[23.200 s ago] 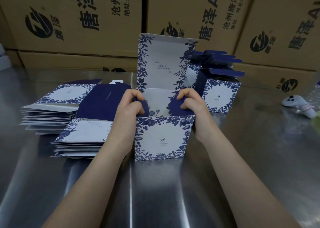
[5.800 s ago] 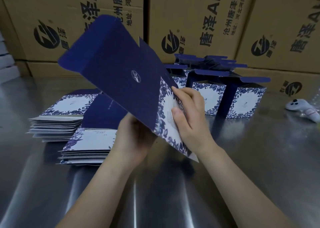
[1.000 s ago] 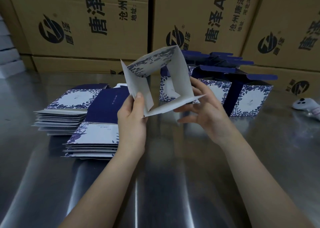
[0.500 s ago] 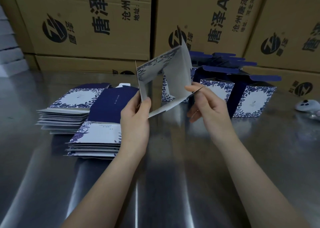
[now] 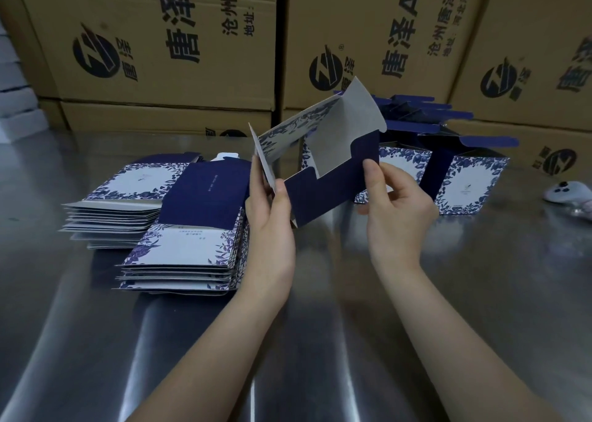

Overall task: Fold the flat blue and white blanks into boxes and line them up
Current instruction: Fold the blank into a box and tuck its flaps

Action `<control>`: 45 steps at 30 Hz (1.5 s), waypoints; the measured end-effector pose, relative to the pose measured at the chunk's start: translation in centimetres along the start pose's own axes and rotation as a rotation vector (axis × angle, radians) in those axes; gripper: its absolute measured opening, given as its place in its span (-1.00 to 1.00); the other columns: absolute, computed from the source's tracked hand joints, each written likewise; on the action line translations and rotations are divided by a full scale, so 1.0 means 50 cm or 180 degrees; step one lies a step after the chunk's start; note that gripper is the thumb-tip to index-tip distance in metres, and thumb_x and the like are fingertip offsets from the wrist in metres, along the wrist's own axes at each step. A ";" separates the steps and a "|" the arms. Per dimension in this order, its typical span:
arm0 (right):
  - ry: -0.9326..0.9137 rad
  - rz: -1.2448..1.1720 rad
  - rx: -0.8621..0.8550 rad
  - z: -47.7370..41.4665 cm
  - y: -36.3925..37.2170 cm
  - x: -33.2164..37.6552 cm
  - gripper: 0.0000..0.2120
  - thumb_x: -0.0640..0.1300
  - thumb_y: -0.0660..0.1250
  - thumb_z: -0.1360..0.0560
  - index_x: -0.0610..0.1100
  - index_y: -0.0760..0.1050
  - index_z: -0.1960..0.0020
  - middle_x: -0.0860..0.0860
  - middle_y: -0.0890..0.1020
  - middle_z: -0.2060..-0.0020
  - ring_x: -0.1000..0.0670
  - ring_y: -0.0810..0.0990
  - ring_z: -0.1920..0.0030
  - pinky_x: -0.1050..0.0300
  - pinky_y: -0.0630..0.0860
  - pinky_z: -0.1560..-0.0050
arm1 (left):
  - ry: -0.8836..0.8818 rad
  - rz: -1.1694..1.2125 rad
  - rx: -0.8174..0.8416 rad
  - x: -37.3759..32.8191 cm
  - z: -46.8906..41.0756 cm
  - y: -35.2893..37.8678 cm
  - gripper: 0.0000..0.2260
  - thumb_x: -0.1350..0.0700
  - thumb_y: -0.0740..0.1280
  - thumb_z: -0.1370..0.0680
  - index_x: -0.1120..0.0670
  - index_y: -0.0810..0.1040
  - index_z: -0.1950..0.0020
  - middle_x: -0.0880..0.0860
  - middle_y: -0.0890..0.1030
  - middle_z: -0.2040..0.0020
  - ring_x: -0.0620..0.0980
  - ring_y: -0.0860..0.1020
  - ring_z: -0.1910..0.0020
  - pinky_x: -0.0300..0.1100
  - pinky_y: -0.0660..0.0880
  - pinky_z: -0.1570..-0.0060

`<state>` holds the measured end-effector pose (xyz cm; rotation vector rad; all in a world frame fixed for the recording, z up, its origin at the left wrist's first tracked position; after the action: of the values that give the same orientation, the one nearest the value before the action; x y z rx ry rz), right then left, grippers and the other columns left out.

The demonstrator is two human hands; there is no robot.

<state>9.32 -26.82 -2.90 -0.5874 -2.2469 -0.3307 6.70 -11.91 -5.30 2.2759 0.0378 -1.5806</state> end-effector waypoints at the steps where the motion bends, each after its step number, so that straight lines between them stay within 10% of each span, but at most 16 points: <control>1: 0.0058 -0.0037 -0.0058 0.000 -0.001 -0.002 -0.71 0.17 0.32 -0.46 -0.01 0.67 0.04 0.33 0.63 0.25 -0.01 0.61 0.26 -0.16 0.59 0.18 | 0.0001 -0.0031 0.0026 0.000 0.001 0.004 -0.57 -0.05 0.18 -0.66 -0.28 0.22 -0.53 -0.07 0.38 -0.47 -0.04 0.39 -0.45 0.07 0.31 -0.45; 12: 0.0810 -0.0998 -0.0208 0.002 -0.002 -0.002 -0.72 -0.11 0.50 -0.42 0.07 0.51 -0.07 0.01 0.70 0.06 -0.17 0.65 0.20 0.26 0.52 0.36 | 0.0138 -0.0248 0.0048 -0.005 0.023 0.024 -0.59 0.04 0.08 -0.71 -0.15 0.16 -0.57 -0.07 0.34 -0.52 -0.09 0.31 -0.50 0.05 0.29 -0.48; 19: 0.1208 -0.1147 0.1376 -0.013 0.015 -0.018 -0.36 0.14 0.37 -0.42 0.08 0.25 -0.44 -0.04 0.53 -0.26 -0.14 0.66 0.13 0.09 0.58 0.41 | 0.0078 0.0091 0.0175 -0.011 0.016 0.011 -0.59 0.04 0.21 -0.62 -0.20 0.35 -0.47 -0.11 0.52 -0.38 0.00 0.48 -0.38 0.11 0.43 -0.36; 36: 0.1212 -0.0751 0.0885 0.001 0.021 -0.031 -0.71 -0.03 0.44 -0.47 -0.06 0.48 -0.13 0.01 0.64 0.09 0.11 0.65 0.26 0.24 0.54 0.44 | 0.0408 -0.0656 -0.0005 -0.008 0.022 0.008 -0.42 -0.18 0.12 -0.56 -0.17 0.11 -0.58 -0.12 0.37 -0.49 -0.13 0.37 -0.45 0.05 0.35 -0.43; 45: 0.0752 -0.0504 0.1087 0.000 0.022 -0.028 -0.70 0.02 0.36 -0.53 -0.08 0.50 -0.21 0.12 0.60 0.19 0.11 0.56 0.31 0.25 0.48 0.38 | 0.0775 -0.1104 0.0038 -0.016 0.027 0.001 -0.29 0.20 0.20 -0.61 -0.27 -0.10 -0.59 -0.18 0.18 -0.58 -0.16 0.20 -0.55 0.06 0.26 -0.49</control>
<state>10.69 -26.30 -3.89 -0.1805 -2.0611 -0.0834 5.19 -12.25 -4.95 2.5637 0.5120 -1.4451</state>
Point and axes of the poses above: each hand's wrist, its own z-axis away from the middle knuckle, its own y-axis out of the palm, x = y × z, the point moved 3 cm from there along -z, towards the middle knuckle
